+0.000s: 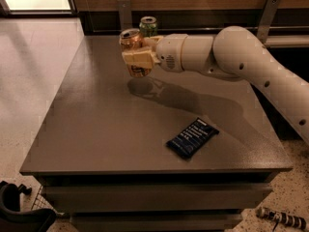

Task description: Place orange can upright

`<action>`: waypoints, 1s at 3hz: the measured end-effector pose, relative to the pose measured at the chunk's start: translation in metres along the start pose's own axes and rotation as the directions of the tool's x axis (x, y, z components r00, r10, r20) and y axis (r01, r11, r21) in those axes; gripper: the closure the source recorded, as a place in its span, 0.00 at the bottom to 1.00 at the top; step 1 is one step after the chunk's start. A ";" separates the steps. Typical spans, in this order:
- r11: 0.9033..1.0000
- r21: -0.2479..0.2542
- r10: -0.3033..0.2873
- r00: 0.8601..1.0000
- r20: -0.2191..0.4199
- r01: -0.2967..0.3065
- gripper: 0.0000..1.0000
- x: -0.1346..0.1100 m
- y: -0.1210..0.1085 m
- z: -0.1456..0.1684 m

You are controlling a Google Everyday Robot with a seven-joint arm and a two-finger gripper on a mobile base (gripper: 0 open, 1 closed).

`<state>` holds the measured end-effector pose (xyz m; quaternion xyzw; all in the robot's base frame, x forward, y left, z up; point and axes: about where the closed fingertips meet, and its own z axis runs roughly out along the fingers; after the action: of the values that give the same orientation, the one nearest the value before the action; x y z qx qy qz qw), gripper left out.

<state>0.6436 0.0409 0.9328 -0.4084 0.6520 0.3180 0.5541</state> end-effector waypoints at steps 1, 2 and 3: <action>0.999 -0.049 -0.002 1.000 0.017 0.003 1.00 0.011 0.000 0.014; 0.998 -0.069 0.017 1.000 0.015 -0.016 1.00 0.022 -0.001 0.022; 0.996 -0.080 0.044 0.999 0.030 -0.042 1.00 0.036 -0.001 0.027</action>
Offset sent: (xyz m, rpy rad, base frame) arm 0.0178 0.0154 -0.0412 0.0383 0.0495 0.0736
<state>0.6552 0.0577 0.8921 -0.4108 0.6385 0.3620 0.5408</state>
